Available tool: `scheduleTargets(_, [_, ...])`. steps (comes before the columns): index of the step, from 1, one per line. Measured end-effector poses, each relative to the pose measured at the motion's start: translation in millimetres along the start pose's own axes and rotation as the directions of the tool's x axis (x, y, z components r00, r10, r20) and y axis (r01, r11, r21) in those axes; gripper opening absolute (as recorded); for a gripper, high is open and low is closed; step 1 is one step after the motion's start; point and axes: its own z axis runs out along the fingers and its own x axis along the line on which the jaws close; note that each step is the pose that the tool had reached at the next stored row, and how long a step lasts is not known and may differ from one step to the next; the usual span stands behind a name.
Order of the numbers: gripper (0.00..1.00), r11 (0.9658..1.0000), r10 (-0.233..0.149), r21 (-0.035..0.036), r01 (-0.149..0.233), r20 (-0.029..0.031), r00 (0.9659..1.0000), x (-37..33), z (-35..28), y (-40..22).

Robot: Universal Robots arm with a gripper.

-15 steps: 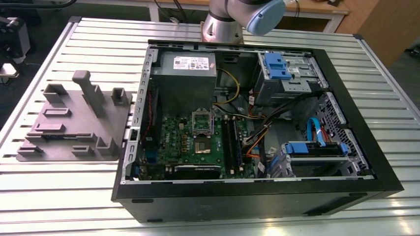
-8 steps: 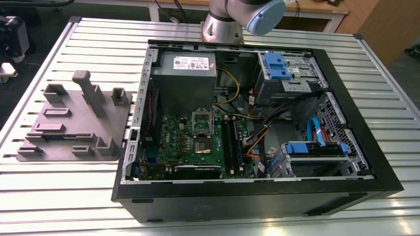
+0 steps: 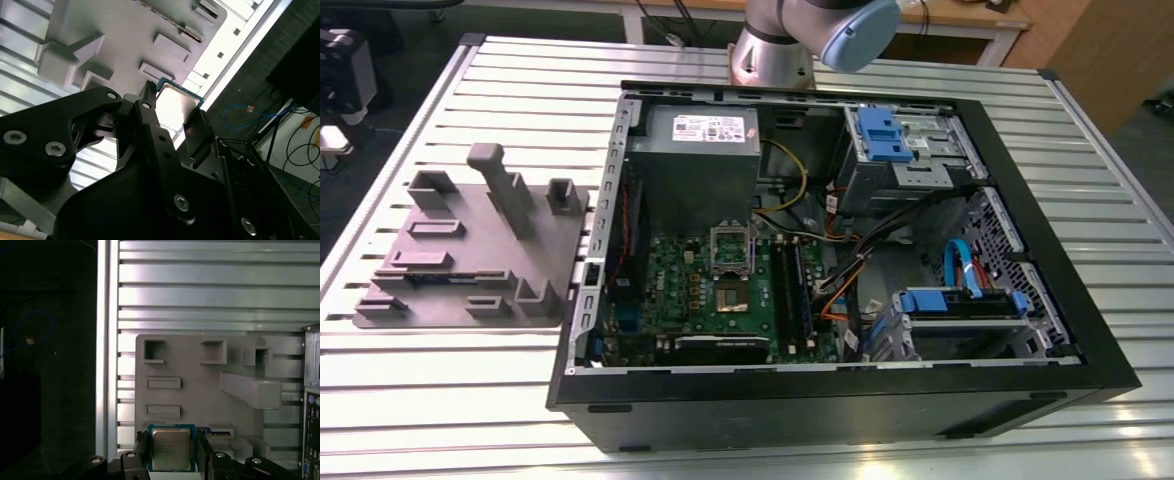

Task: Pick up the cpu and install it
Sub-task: 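Pick up the cpu and move it towards the insertion slot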

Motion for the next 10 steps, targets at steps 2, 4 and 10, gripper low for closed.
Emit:
scheduleTargets(2, [0.47,1.0000,0.000,0.0018,0.000,0.0000,1.0000,0.0,-0.8,0.0])
scheduleTargets(4, [0.47,1.0000,0.000,0.0036,0.000,0.0000,1.0000,0.0,-1.8,0.0])
scheduleTargets(10, [0.47,1.0000,0.000,0.0089,0.000,0.0000,1.0000,0.0,-4.7,0.1])
